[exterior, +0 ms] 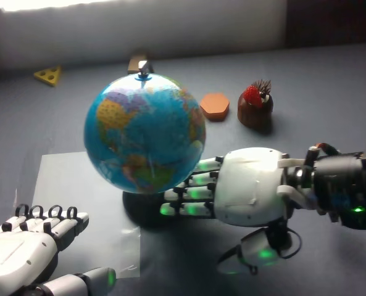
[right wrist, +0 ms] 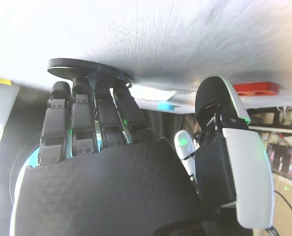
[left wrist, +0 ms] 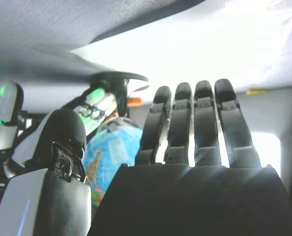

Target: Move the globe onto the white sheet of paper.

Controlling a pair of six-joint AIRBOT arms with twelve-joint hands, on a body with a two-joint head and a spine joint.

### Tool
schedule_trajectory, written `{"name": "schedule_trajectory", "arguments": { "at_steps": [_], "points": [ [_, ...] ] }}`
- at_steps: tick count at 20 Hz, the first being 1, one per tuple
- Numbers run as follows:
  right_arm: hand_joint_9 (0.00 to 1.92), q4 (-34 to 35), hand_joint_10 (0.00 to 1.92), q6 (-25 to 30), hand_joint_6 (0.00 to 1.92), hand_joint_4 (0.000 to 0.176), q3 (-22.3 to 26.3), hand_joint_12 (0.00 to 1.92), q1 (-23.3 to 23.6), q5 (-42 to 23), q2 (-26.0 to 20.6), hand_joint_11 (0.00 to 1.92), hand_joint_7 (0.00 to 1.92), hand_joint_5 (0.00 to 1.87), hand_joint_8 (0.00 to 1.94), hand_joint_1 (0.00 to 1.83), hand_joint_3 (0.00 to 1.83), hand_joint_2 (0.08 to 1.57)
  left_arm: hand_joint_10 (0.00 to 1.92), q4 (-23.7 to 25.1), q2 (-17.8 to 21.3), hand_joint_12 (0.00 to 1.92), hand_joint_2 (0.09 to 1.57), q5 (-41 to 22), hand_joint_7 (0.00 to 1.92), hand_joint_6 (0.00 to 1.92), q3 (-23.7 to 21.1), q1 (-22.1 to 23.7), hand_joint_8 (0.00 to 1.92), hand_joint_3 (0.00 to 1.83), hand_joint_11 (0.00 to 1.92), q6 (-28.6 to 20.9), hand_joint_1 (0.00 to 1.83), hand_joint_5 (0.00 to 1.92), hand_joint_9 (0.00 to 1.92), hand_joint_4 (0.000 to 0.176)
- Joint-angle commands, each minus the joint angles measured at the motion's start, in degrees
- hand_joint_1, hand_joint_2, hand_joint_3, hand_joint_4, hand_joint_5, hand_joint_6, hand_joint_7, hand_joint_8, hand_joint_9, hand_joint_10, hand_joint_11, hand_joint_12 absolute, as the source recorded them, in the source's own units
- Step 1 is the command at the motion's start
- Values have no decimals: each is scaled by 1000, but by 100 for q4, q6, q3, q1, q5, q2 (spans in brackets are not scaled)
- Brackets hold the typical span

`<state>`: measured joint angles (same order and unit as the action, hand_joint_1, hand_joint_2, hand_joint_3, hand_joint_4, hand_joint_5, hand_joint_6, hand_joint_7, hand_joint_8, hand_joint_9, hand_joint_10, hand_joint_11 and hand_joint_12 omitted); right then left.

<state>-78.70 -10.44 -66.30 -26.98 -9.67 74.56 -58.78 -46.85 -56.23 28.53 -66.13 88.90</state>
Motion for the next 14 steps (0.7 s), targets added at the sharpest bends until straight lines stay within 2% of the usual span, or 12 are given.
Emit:
{"name": "schedule_trajectory", "arguments": {
  "at_steps": [1, 7, 14],
  "points": [
    [51, -73, 12, 28, 14, 0, 48, 0, -4, 76, 125, 0, 28, 39, 7, 0, 2, 1202, 3, 209, 35, 245, 1228, -411, 96, 1, -10, 15, 3, 0, 0, -28, 0, 86, 74, 0],
    [59, -73, 14, -101, 15, 0, 100, 0, 205, 689, 626, 0, 39, 44, 9, 0, 2, 1202, 3, 186, 31, 243, 1222, -282, 96, 4, 5, 42, 2, 0, 0, -38, 0, 93, 77, 0],
    [64, -73, 15, -146, 15, 0, -11, 0, 491, 1055, 1101, 0, 42, 49, 8, 0, 1, 1202, 3, 144, 22, 243, 1222, -194, 97, 3, -45, 17, 2, 0, 0, -33, 0, 95, 79, 0]
  ]
}}
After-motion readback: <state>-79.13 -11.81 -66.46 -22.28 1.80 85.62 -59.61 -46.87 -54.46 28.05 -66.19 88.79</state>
